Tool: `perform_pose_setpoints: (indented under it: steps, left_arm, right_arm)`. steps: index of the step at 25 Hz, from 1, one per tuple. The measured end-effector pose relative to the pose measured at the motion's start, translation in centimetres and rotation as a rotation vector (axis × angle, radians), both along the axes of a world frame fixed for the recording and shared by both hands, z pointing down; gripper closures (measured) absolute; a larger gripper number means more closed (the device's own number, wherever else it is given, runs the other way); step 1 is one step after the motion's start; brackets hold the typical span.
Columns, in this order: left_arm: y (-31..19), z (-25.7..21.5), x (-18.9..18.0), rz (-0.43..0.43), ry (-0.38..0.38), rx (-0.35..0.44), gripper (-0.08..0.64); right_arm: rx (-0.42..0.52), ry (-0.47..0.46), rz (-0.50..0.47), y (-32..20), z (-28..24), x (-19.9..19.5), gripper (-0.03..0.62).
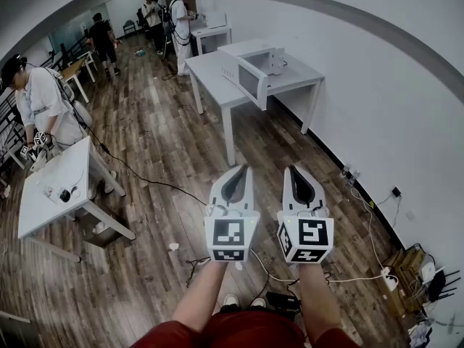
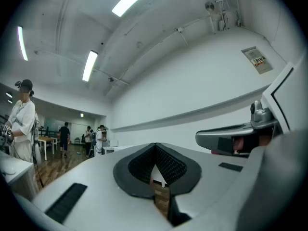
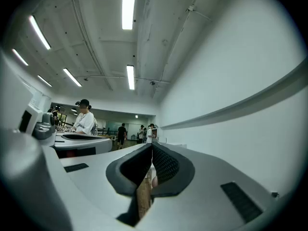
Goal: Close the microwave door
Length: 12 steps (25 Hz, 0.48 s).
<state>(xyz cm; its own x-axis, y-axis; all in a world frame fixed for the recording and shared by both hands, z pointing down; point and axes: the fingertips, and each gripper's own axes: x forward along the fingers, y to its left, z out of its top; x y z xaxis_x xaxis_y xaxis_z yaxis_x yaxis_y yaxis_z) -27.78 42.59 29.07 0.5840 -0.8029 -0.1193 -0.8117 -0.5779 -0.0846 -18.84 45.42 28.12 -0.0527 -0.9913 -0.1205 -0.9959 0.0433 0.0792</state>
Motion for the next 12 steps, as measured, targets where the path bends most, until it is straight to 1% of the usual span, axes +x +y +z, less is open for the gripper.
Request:
perform_pose_setpoints:
  steps: [7, 12]
  left_arm:
    - [0.2, 0.0, 1.9, -0.007, 0.002, 0.002, 0.534]
    - [0.9, -0.3, 3.1, -0.013, 0.001, 0.017, 0.534]
  right_arm:
    - [0.003, -0.003, -0.002, 0.2, 0.0, 2.1, 0.565]
    - [0.009, -0.011, -0.002, 0.8, 0.0, 3.3, 0.565]
